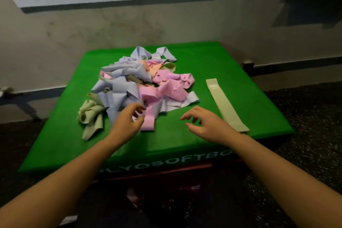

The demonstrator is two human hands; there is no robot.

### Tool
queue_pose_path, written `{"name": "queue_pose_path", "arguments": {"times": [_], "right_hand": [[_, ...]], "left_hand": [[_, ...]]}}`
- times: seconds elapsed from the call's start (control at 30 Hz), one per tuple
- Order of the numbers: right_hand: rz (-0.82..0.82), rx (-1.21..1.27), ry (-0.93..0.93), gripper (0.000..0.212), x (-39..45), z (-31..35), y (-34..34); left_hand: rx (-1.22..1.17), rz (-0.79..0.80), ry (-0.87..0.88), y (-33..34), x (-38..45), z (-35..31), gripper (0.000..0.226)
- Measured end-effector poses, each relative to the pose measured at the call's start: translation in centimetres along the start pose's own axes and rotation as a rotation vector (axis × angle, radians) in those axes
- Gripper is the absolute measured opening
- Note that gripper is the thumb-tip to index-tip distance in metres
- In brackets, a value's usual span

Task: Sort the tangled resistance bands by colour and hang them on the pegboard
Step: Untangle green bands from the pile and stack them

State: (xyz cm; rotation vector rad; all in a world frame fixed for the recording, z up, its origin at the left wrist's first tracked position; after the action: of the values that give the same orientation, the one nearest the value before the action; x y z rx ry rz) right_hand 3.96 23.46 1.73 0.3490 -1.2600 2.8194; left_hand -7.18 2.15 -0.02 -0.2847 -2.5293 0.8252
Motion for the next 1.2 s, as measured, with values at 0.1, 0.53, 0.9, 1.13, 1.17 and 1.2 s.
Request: {"name": "queue_pose_path", "arguments": {"times": [0.1,0.53,0.9,1.13,1.17,1.2], "right_hand": [[0.022,0.033,-0.004,0.022,1.5,2.4,3.4],[0.179,0.120,-0.057,0.028,9.6,13.0,17.6],[0.034,-0.196,-0.179,0.044,17.2,17.2,24.1],[-0.143,-0.064,-0.171,0.011,15.7,17.2,21.9],[-0.155,0.095,-0.079,0.018,15.5,16.7,21.1],[-0.162,0.245,0.029,0.025,15.2,16.0,20.3]], "left_hand": [[0.084,-0.091,-0.015,-4.4,-2.3,3.3,0.025],[0.153,-0.329,-0.287,-14.7,-7.2,15.1,0.030],[0.038,-0.393,-0.414,-14.7,-8.1,17.3,0.030],[0.072,-0.359,-0.335,-14.3,-8.0,16.8,0.055],[0.080,-0.351,-0.317,-14.3,-8.0,16.6,0.060],[0.084,-0.344,-0.301,-14.3,-7.9,16.3,0.064]]}}
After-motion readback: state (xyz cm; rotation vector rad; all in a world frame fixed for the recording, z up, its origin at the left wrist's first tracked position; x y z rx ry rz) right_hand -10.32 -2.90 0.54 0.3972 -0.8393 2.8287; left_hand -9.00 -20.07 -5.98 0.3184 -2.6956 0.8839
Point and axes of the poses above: each hand's wrist, its own x-axis towards the middle knuckle, its own y-axis out of the palm, z = x × y, the point moved 10 cm from there along x, towards the middle knuckle, and after that the axes turned 6 degrees about -z, right-handed, at the moved point
